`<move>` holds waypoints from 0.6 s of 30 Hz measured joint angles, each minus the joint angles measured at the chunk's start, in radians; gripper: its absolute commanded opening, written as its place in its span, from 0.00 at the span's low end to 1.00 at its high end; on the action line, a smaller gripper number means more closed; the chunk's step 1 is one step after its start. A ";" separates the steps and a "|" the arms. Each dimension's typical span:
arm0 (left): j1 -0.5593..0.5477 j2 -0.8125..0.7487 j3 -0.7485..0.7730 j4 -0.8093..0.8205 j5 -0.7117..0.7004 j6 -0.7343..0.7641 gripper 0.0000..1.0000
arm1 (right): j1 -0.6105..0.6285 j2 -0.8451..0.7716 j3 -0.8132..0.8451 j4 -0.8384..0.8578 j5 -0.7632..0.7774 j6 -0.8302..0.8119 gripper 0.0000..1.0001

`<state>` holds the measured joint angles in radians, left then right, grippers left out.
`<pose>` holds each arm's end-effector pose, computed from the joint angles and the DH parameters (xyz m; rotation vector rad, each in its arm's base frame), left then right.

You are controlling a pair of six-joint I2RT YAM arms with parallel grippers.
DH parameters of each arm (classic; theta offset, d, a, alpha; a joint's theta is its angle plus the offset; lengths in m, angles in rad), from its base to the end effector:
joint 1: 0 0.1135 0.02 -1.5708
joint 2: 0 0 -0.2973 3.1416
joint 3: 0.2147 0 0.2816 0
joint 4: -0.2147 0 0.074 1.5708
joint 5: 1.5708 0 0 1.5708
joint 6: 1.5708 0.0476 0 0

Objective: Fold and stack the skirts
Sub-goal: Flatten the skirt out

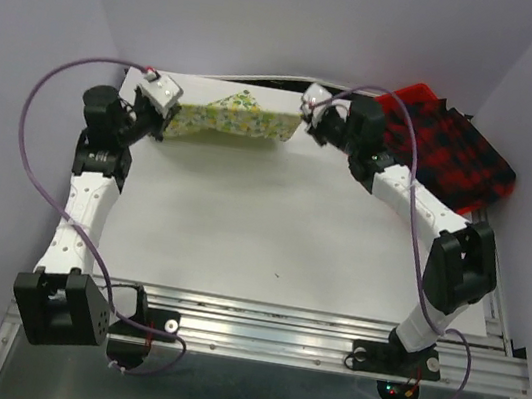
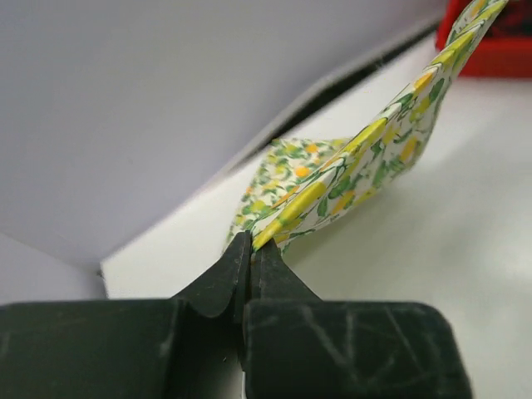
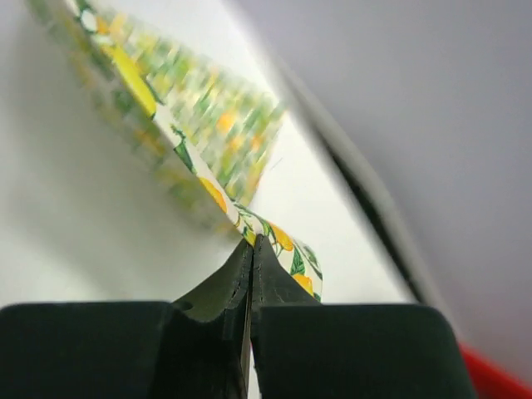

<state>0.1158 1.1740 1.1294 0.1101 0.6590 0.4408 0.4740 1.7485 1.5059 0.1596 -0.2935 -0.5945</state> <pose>0.2954 0.0050 0.4427 0.7451 1.3240 -0.0506 0.4147 0.2282 0.3884 -1.0254 1.2958 0.1508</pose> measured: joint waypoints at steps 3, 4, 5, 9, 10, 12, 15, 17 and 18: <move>-0.003 -0.002 -0.251 -0.087 0.045 0.147 0.00 | -0.002 -0.020 -0.252 -0.119 -0.083 -0.066 0.01; -0.003 0.003 -0.313 -0.140 0.066 0.209 0.00 | 0.001 -0.021 -0.323 -0.162 -0.105 -0.092 0.01; -0.003 0.002 -0.374 -0.205 0.085 0.268 0.00 | 0.005 -0.030 -0.378 -0.192 -0.123 -0.109 0.01; -0.023 -0.095 -0.507 -0.437 0.144 0.515 0.02 | 0.045 -0.145 -0.586 -0.352 -0.182 -0.216 0.01; -0.031 -0.138 -0.514 -0.474 0.151 0.572 0.05 | 0.057 -0.196 -0.614 -0.383 -0.188 -0.246 0.03; -0.052 -0.237 -0.516 -0.542 0.159 0.678 0.28 | 0.064 -0.263 -0.631 -0.422 -0.187 -0.292 0.52; -0.089 -0.359 -0.516 -0.631 0.147 0.821 0.45 | 0.063 -0.324 -0.632 -0.496 -0.153 -0.358 0.94; -0.109 -0.411 -0.516 -0.693 0.134 0.882 0.53 | 0.054 -0.355 -0.636 -0.557 -0.129 -0.403 0.98; -0.119 -0.431 -0.516 -0.713 0.127 0.894 0.53 | 0.051 -0.369 -0.639 -0.577 -0.117 -0.407 0.98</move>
<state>-0.0032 0.7429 0.6136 -0.6025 0.7864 1.3350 0.5247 1.3796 0.8669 -0.4171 -0.4110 -1.0019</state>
